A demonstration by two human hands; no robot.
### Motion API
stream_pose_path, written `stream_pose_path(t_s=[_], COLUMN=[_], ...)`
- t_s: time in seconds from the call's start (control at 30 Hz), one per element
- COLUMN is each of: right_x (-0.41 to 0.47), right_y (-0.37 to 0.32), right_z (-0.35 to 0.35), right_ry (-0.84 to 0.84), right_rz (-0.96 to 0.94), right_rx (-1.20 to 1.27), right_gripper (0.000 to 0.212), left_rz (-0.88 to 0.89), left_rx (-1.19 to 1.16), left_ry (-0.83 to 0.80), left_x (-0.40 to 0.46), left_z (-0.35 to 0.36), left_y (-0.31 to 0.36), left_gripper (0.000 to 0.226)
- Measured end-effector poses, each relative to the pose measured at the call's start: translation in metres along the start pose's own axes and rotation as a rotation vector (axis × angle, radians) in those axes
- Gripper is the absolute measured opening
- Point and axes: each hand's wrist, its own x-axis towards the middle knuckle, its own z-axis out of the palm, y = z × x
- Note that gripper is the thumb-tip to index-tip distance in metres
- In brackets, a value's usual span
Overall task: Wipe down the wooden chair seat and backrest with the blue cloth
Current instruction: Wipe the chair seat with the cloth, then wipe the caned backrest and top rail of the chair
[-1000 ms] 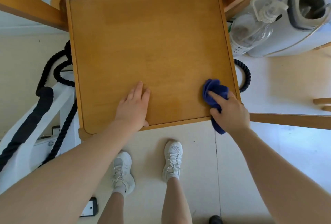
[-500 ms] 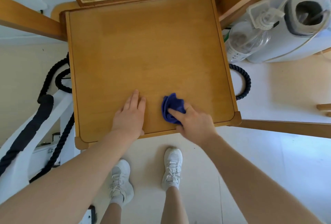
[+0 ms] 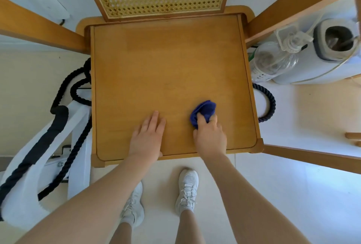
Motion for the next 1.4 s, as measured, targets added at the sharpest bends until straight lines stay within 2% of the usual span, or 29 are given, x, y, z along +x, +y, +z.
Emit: stream_pose_path(t_s=[0.1,0.17,0.23,0.3,0.37,0.4,0.43,0.5,0.53,0.57,0.63,0.73,0.83,0.9,1.03,1.13,1.2,1.3,1.4], right_x=[-0.007,0.001,0.010,0.012,0.006,0.004,0.004,0.005,0.006,0.009,0.013,0.024,0.037,0.044,0.062,0.073,0.078,0.089,0.110], right_y=[-0.031,-0.035,-0.030,-0.022,-0.021,-0.020,-0.020,-0.022,-0.025,-0.030,-0.041,-0.056,-0.069,-0.079,-0.108,-0.136,-0.152,-0.165,-0.174], right_z=[0.004,-0.006,-0.027,-0.048,-0.069,-0.075,-0.080,-0.088,-0.093,-0.097,-0.112,-0.134,-0.147,-0.156,-0.175,-0.174,-0.170,-0.163,-0.160], right_ry=[-0.223,-0.368,-0.374,-0.298,-0.316,-0.277,-0.177,0.038,0.083,0.057,-0.127,-0.352,-0.402,-0.397,-0.408,-0.364,-0.334,-0.432,-0.479], right_rz=[-0.273,-0.351,-0.328,-0.241,-0.123,-0.090,-0.084,-0.115,-0.167,-0.213,-0.171,0.055,0.218,0.299,0.312,0.252,0.213,0.192,0.254], right_rx=[-0.011,0.174,0.459,0.690,0.961,1.002,0.888,0.500,0.447,0.514,0.904,1.487,1.714,1.787,1.815,1.868,2.007,2.106,1.922], right_gripper=[0.047,0.043,0.036,0.029,0.028,0.029,0.031,0.033,0.034,0.035,0.036,0.025,0.031,0.034,0.040,0.062,0.073,0.066,0.050], left_rz=[0.010,0.007,-0.034,-0.106,-0.166,-0.184,-0.191,-0.164,-0.134,-0.098,-0.045,-0.006,-0.125,-0.187,-0.094,-0.101,-0.139,-0.170,-0.223], left_rx=[-0.046,-0.076,-0.137,-0.215,-0.290,-0.329,-0.374,-0.471,-0.518,-0.570,-0.735,-1.158,-1.508,-1.636,-1.997,-1.996,-1.950,-1.891,-1.758], left_ry=[0.013,0.030,0.049,0.055,0.028,0.016,0.008,0.023,0.051,0.089,0.156,0.188,0.106,-0.032,-0.301,-0.194,-0.094,0.008,0.096], left_x=[-0.006,-0.010,-0.014,-0.019,-0.023,-0.025,-0.026,-0.026,-0.025,-0.024,-0.020,-0.013,-0.001,0.010,0.026,0.040,0.050,0.067,0.082], left_z=[0.001,-0.002,-0.009,-0.019,-0.033,-0.041,-0.050,-0.072,-0.084,-0.095,-0.116,-0.139,-0.159,-0.168,-0.188,-0.207,-0.213,-0.218,-0.219], left_y=[-0.012,-0.023,-0.033,-0.041,-0.045,-0.046,-0.047,-0.048,-0.047,-0.047,-0.045,-0.047,-0.059,-0.071,-0.090,-0.102,-0.106,-0.111,-0.118], left_gripper=[0.085,0.072,0.065,0.064,0.062,0.061,0.059,0.055,0.053,0.051,0.047,0.043,0.047,0.051,0.049,0.033,0.023,0.013,0.021])
